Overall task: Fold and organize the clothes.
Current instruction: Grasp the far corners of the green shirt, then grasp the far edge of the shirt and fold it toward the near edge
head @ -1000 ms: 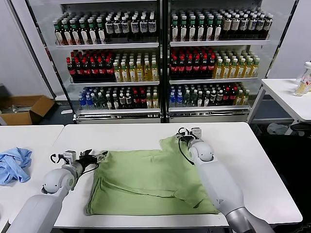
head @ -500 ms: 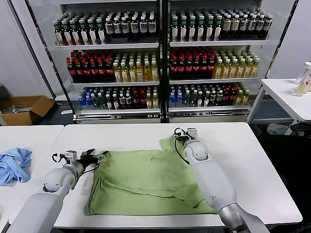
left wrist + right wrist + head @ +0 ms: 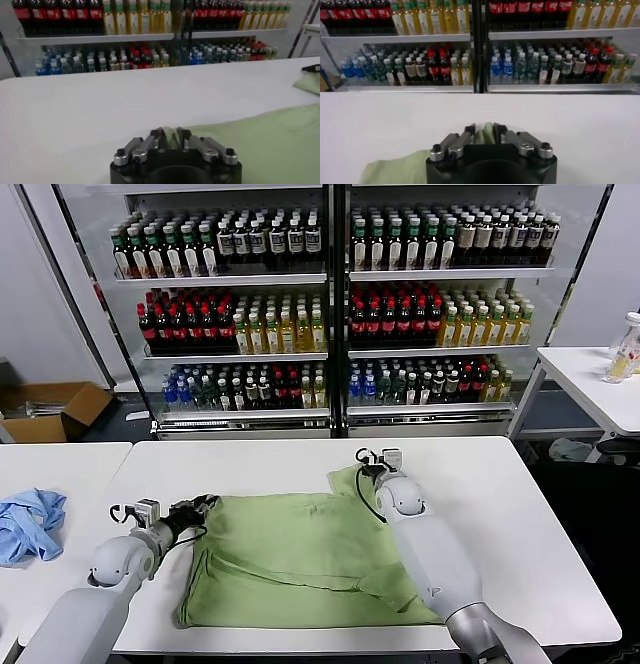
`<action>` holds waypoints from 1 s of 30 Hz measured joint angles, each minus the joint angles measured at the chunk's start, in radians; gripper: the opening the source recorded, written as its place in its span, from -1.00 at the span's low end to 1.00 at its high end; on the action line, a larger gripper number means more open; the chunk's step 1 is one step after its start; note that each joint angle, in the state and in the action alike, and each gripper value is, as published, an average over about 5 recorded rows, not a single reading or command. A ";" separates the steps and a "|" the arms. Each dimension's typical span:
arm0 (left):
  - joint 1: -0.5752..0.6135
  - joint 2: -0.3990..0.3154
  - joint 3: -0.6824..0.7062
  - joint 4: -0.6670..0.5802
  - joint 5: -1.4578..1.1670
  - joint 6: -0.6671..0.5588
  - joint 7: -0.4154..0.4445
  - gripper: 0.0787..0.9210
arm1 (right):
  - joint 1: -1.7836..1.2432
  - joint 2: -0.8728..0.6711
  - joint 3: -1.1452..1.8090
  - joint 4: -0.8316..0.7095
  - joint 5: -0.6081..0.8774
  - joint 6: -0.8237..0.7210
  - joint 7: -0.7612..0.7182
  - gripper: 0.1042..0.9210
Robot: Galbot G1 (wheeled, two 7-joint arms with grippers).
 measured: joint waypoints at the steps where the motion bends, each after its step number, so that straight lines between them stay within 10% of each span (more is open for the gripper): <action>1: -0.001 0.000 0.000 -0.001 0.000 -0.002 0.001 -0.72 | -0.001 -0.002 -0.002 0.002 -0.001 0.000 -0.001 -0.89; 7: 0.003 0.011 -0.003 -0.015 -0.015 -0.018 -0.005 -0.98 | -0.018 -0.029 -0.015 0.056 0.017 -0.011 0.008 -0.99; 30: 0.270 0.072 -0.135 -0.305 -0.105 -0.101 -0.081 -0.99 | -0.419 -0.345 0.096 0.849 0.271 -0.097 0.104 -0.99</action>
